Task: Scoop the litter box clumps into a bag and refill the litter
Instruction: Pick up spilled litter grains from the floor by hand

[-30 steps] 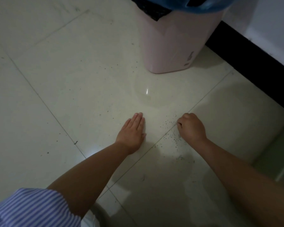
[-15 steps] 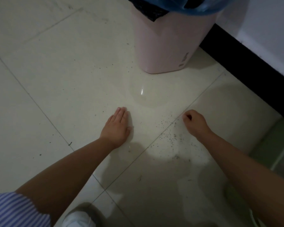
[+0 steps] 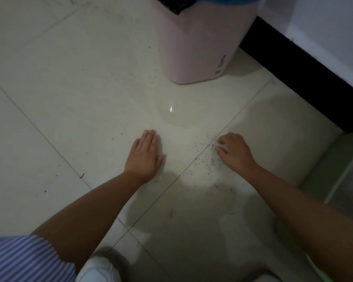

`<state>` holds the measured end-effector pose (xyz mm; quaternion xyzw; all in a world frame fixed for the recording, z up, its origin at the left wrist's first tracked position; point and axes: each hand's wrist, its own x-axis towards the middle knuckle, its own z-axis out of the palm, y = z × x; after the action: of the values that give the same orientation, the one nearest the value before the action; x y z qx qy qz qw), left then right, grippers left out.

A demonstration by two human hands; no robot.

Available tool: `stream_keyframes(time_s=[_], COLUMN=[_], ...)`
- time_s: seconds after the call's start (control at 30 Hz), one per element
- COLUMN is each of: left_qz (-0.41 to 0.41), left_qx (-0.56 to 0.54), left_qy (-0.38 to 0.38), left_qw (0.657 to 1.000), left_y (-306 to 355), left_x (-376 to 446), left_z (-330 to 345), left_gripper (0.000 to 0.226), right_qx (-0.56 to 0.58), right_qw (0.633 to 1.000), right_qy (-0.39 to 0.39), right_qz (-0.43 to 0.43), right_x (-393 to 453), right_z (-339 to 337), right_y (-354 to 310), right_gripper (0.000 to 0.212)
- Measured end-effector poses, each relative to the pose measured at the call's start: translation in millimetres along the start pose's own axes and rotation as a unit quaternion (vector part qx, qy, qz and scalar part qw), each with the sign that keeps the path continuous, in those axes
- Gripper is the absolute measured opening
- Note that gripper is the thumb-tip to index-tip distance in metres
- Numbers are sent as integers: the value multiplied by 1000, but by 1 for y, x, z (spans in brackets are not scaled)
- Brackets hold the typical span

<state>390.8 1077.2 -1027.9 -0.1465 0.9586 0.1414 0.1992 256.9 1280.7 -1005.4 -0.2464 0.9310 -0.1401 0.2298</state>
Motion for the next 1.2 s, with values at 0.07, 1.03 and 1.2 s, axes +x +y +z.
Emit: stream_keyframes(time_s=[0.07,1.03,1.2], left_qz=[-24,252,302], left_qx=[-11,-31,-38], left_qy=[22,56,74], left_qw=[999,966,950], left_y=[-4,93,104], left_x=[0,13,16], left_z=[2,42,41], left_gripper=[101,57,52], right_qx=[21,79,73], right_qw=[999,969,944], right_qy=[42,77,93], right_qz=[-13,221,309], right_x=[-1,-102,-105], right_z=[0,49,61], right_y=[3,33,36], right_gripper=[43,75,78])
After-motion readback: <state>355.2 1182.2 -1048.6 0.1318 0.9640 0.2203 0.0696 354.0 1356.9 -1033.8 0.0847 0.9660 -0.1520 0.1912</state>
